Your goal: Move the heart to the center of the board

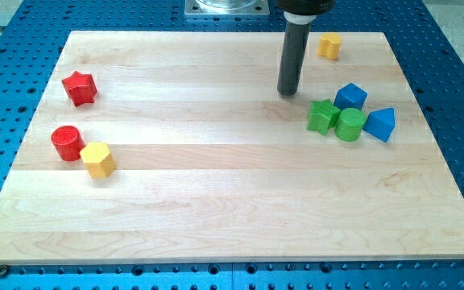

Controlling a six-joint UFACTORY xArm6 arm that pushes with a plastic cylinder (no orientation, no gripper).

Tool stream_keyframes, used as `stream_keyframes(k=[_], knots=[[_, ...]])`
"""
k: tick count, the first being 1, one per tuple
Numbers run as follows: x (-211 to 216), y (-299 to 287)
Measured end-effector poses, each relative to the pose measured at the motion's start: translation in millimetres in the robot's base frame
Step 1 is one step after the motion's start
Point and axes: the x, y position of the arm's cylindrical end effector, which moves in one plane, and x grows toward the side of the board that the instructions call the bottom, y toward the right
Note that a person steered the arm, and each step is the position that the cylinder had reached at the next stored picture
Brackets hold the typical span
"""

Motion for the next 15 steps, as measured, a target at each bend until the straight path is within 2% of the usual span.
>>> stream_keyframes(k=[4, 5, 6, 7, 8, 9, 10, 11, 12, 13, 14, 15], knots=[[-4, 1], [-12, 44], [-61, 104], [-108, 111], [-116, 123], [-150, 129], [-128, 67], [-51, -13], [35, -117], [-5, -54], [-59, -37], [-46, -80]])
